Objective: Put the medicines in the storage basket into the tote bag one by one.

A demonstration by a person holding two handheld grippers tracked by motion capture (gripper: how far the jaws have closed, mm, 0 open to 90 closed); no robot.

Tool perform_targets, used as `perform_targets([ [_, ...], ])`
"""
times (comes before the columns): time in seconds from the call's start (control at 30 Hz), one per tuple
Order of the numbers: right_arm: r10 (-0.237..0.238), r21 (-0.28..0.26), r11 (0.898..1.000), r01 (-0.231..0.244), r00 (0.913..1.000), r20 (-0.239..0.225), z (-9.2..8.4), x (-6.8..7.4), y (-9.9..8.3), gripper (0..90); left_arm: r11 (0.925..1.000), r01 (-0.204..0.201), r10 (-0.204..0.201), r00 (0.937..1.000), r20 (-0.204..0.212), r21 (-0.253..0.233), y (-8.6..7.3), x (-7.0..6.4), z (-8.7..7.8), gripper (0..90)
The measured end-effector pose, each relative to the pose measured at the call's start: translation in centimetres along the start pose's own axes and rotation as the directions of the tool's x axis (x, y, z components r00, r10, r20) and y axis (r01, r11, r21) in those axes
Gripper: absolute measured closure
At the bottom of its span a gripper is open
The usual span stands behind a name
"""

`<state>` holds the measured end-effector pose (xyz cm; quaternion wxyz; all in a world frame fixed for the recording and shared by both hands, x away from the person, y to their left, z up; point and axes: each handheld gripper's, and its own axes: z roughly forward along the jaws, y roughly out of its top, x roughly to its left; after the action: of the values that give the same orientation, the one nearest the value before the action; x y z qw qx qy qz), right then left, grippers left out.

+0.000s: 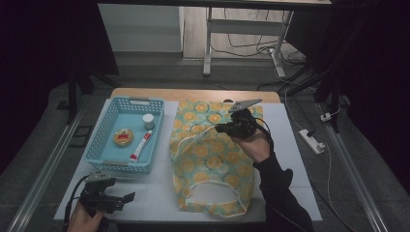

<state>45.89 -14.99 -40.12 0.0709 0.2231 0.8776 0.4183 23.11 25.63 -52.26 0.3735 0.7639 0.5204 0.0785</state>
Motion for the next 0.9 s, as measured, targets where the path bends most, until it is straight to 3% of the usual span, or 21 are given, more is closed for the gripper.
perform_targets([
  [0.17, -0.001, -0.003, 1.0, 0.001, 1.0, 0.0, 0.0, 0.0, -0.1, 90.0, 0.9999, 0.01, -0.01, 0.9999, 0.013, -0.01, 0.0, 0.2, -0.1, 0.5],
  [0.33, 0.003, -0.004, 1.0, -0.003, 1.0, -0.006, 0.0, -0.2, -0.3, 90.0, 0.9995, -0.012, 0.012, 0.9999, 0.012, -0.029, 0.1, 0.1, -0.3, 0.0],
  [0.57, 0.004, -0.006, 1.0, -0.004, 1.0, -0.007, 0.1, -0.2, -0.3, 90.0, 0.9995, -0.026, 0.027, 0.9994, 0.024, -0.019, 0.3, 0.1, -0.6, 0.0],
  [0.9, 0.003, -0.004, 1.0, -0.003, 1.0, -0.006, -0.1, -0.2, -0.4, 90.0, 0.9989, -0.024, 0.026, 0.9985, 0.049, -0.041, 0.8, 0.3, -1.5, 0.0],
])
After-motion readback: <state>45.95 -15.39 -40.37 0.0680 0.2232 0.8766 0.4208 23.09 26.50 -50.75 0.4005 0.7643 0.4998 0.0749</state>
